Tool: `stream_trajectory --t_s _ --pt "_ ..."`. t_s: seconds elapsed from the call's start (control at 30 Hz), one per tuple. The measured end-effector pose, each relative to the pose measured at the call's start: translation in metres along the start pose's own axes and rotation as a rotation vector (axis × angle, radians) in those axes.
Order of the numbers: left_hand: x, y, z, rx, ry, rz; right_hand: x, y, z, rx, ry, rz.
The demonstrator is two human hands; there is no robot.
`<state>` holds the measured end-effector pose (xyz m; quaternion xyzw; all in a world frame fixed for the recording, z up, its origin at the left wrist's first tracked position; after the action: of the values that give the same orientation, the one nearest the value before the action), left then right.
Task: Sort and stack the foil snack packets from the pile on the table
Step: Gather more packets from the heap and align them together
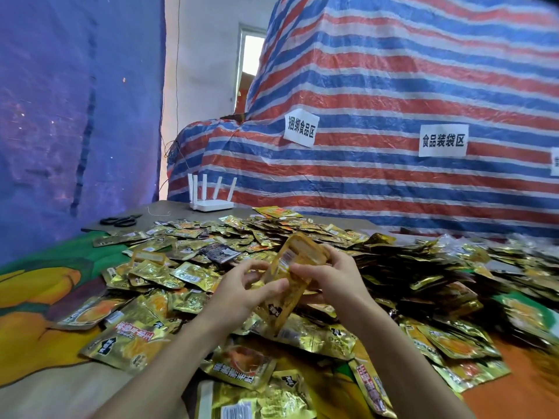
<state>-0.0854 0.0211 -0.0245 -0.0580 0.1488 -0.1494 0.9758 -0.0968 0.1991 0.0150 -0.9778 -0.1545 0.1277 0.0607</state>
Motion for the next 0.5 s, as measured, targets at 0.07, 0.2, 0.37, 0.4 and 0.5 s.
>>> stream_trajectory --t_s 0.07,0.2,0.37,0.4,0.5 --pt "-0.001 0.001 0.001 -0.043 0.033 0.095 -0.003 -0.013 -0.012 0.13 -0.09 0.083" --pt "0.001 -0.005 -0.001 -0.232 0.053 0.25 -0.021 -0.048 -0.044 0.439 -0.271 0.19" --pt "0.003 0.007 -0.002 -0.395 0.088 0.199 -0.05 -0.084 -0.052 1.046 -0.19 0.257" --pt "0.003 0.009 -0.002 -0.411 0.094 0.17 -0.052 -0.087 -0.048 1.143 -0.141 0.227" --pt "0.004 0.016 -0.003 -0.469 0.082 0.08 -0.055 -0.09 -0.034 1.358 0.092 0.128"
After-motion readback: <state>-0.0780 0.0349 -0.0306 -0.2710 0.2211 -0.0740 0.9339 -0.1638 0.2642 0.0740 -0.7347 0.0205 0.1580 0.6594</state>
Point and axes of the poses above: each hand's wrist, its own x-axis away from the middle knuckle, its own y-axis out of the palm, z = x × y, the point moved 3 cm from there along -x, towards the middle knuckle, and after that the axes turned 14 degrees about -z, right-handed, at the moved point
